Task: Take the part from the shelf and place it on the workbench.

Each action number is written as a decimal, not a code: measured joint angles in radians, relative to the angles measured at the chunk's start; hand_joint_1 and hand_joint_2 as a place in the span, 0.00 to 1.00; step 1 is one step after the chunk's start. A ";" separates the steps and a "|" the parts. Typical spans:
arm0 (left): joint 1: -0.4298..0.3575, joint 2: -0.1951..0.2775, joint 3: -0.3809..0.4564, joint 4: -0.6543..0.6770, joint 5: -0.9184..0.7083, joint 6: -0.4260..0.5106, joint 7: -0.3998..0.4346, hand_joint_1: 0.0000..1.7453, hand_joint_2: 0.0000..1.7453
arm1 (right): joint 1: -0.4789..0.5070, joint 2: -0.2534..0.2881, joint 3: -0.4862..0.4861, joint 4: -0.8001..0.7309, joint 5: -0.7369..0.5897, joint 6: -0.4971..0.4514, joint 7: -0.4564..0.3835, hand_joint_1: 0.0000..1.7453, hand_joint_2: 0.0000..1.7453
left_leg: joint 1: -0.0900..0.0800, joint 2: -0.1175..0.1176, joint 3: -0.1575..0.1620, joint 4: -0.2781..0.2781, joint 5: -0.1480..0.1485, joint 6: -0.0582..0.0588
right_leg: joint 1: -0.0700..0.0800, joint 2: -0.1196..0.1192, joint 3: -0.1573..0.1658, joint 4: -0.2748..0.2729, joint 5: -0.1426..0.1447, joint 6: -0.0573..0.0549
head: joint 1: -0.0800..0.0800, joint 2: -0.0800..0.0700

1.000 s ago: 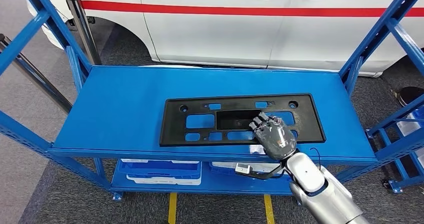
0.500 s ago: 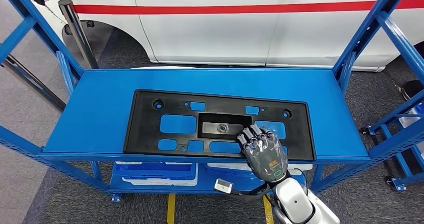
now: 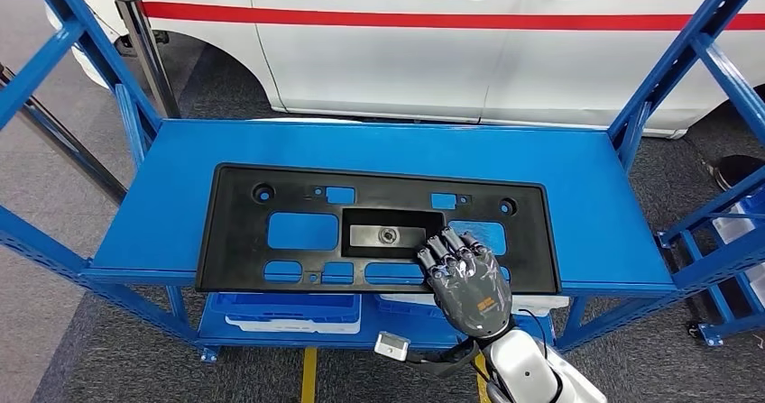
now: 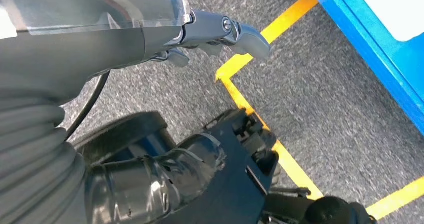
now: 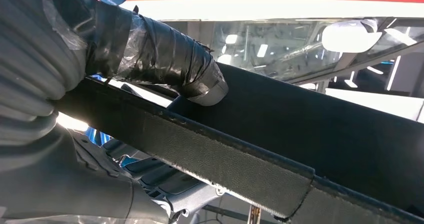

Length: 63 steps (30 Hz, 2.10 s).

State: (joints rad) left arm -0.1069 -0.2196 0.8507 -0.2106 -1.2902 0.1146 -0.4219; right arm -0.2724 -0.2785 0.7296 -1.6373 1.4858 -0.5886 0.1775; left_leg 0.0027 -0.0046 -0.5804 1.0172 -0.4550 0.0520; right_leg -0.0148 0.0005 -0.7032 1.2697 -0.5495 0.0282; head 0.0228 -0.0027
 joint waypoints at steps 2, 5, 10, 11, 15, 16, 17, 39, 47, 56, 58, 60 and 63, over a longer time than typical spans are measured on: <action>0.000 0.000 0.000 0.000 0.000 0.000 0.000 0.00 1.00 | -0.005 -0.003 0.003 -0.001 0.000 0.000 0.004 1.00 1.00 | -0.002 -0.002 0.000 0.006 -0.004 -0.006 | 0.000 -0.001 0.069 -0.137 0.061 -0.003 | 0.000 0.000; -0.001 0.000 0.000 0.000 0.001 0.001 -0.001 0.00 1.00 | -0.020 -0.008 0.016 -0.006 0.000 0.002 0.023 1.00 1.00 | -0.008 -0.002 -0.005 0.011 -0.008 -0.018 | 0.004 0.001 0.105 -0.222 0.077 -0.016 | 0.000 0.000; -0.001 0.000 0.000 0.000 0.002 0.004 -0.001 0.00 1.00 | -0.068 -0.024 0.069 -0.009 0.000 0.010 0.082 1.00 1.00 | -0.002 -0.001 -0.042 0.104 -0.072 -0.041 | 0.001 0.001 0.106 -0.229 0.084 -0.043 | -0.001 0.000; 0.000 0.000 0.000 0.000 0.002 0.005 -0.001 0.00 1.00 | -0.084 -0.028 0.085 -0.010 0.000 0.014 0.098 1.00 1.00 | -0.001 -0.001 -0.071 0.169 -0.106 -0.044 | 0.002 0.000 0.105 -0.229 0.084 -0.045 | -0.001 0.000; 0.002 0.001 0.003 0.000 0.008 0.012 0.004 0.00 1.00 | -0.129 -0.045 0.158 -0.011 0.000 0.027 0.149 1.00 1.00 | 0.000 -0.001 -0.115 0.262 -0.109 -0.041 | 0.008 0.000 0.108 -0.228 0.082 -0.049 | -0.001 0.000; 0.002 0.001 0.004 0.000 0.009 0.017 0.007 0.00 1.00 | -0.136 -0.048 0.172 -0.011 0.000 0.028 0.159 1.00 1.00 | -0.001 -0.001 -0.086 0.198 -0.070 -0.036 | 0.009 0.000 0.110 -0.228 0.081 -0.049 | -0.001 0.000; 0.002 0.001 0.004 0.000 0.008 0.024 0.012 0.00 1.00 | -0.143 -0.050 0.183 -0.011 0.000 0.030 0.168 1.00 1.00 | -0.002 -0.001 -0.053 0.128 -0.038 -0.029 | 0.011 0.001 0.112 -0.228 0.080 -0.049 | 0.000 0.000; -0.003 -0.012 0.004 0.000 -0.019 0.161 0.074 0.00 1.00 | -0.130 -0.045 0.229 0.021 0.000 0.031 0.172 1.00 1.00 | 0.001 0.001 -0.065 0.045 0.013 -0.045 | -0.005 0.002 0.119 -0.211 0.062 -0.035 | 0.000 0.000; -0.003 -0.012 0.004 0.000 -0.017 0.146 0.072 0.00 1.00 | -0.115 -0.023 0.216 0.037 0.000 0.030 0.142 1.00 1.00 | -0.001 0.001 -0.040 0.189 -0.116 -0.042 | 0.007 -0.004 0.051 -0.212 0.118 -0.053 | -0.001 0.000; -0.006 -0.011 0.004 0.000 -0.018 0.148 0.070 0.00 1.00 | -0.108 -0.008 0.191 0.043 0.000 0.027 0.123 1.00 1.00 | -0.010 0.009 0.064 -0.028 -0.028 0.003 | 0.002 -0.003 0.014 -0.150 0.084 -0.009 | 0.000 0.000; -0.005 -0.012 0.004 0.000 -0.018 0.149 0.070 0.00 1.00 | -0.103 -0.007 0.185 0.046 0.000 0.026 0.119 1.00 1.00 | -0.011 0.011 0.045 -0.027 -0.015 0.008 | 0.001 -0.001 -0.023 -0.033 0.003 -0.003 | 0.000 0.000; -0.003 -0.012 0.004 0.000 -0.019 0.149 0.070 0.00 1.00 | -0.092 -0.006 0.178 0.050 0.000 0.025 0.113 1.00 1.00 | -0.011 0.012 0.027 -0.021 -0.006 0.006 | -0.003 -0.002 -0.026 0.028 -0.024 0.003 | 0.000 0.000; -0.002 -0.012 0.004 0.000 -0.019 0.150 0.070 0.00 1.00 | -0.082 -0.001 0.163 0.054 0.000 0.023 0.103 1.00 1.00 | -0.010 0.011 0.002 -0.001 -0.002 0.000 | -0.009 -0.002 0.083 -0.115 0.028 0.004 | 0.000 0.000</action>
State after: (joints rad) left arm -0.1094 -0.2321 0.8545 -0.2106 -1.3092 0.2648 -0.3517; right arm -0.3539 -0.2793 0.8930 -1.5837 1.4862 -0.5655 0.2804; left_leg -0.0075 0.0067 -0.5782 1.0161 -0.4568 0.0520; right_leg -0.0234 -0.0018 -0.6197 1.1542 -0.5220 0.0318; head 0.0229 -0.0027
